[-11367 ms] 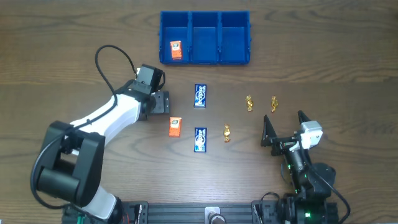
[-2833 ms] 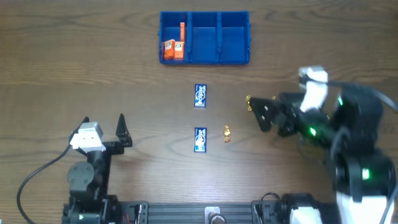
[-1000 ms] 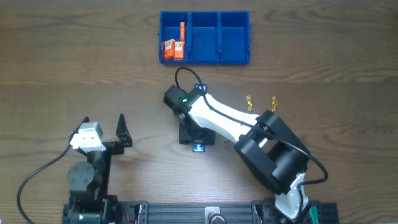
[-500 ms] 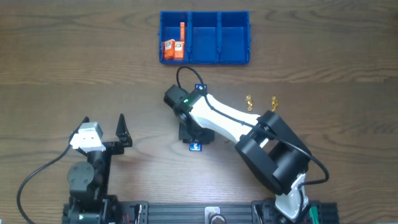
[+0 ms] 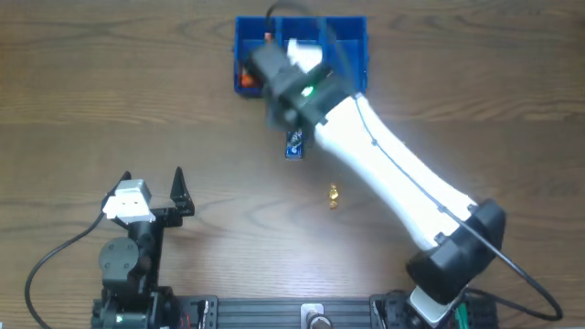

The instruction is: Sort Candies Into Trays

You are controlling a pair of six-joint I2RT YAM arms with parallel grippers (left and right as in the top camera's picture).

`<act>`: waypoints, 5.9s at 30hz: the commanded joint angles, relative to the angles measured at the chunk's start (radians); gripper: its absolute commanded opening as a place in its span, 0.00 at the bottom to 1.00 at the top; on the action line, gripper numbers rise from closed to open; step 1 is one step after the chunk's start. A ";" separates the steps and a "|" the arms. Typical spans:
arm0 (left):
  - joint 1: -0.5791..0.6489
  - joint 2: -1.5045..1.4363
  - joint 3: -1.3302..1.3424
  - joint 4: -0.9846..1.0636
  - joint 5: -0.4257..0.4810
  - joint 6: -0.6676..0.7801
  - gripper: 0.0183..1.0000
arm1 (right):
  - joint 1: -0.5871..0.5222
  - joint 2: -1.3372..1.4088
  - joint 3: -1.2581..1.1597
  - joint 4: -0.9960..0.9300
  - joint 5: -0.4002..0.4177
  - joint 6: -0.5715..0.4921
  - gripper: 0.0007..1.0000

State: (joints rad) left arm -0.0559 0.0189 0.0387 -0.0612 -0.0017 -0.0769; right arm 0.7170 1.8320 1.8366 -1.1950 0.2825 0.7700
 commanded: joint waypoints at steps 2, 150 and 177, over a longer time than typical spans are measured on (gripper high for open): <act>0.003 0.000 -0.033 -0.017 -0.002 0.013 1.00 | -0.109 0.116 0.270 0.099 0.160 -0.265 0.23; 0.003 0.000 -0.033 -0.017 -0.002 0.013 1.00 | -0.139 -0.041 -0.360 0.209 -0.035 -0.148 0.76; 0.003 0.000 -0.033 -0.017 -0.002 0.013 1.00 | -0.061 -0.115 -0.870 0.473 -0.211 -0.036 0.75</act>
State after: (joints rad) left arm -0.0559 0.0196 0.0387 -0.0616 -0.0013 -0.0765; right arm 0.6559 1.7416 0.9890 -0.7261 0.0673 0.7071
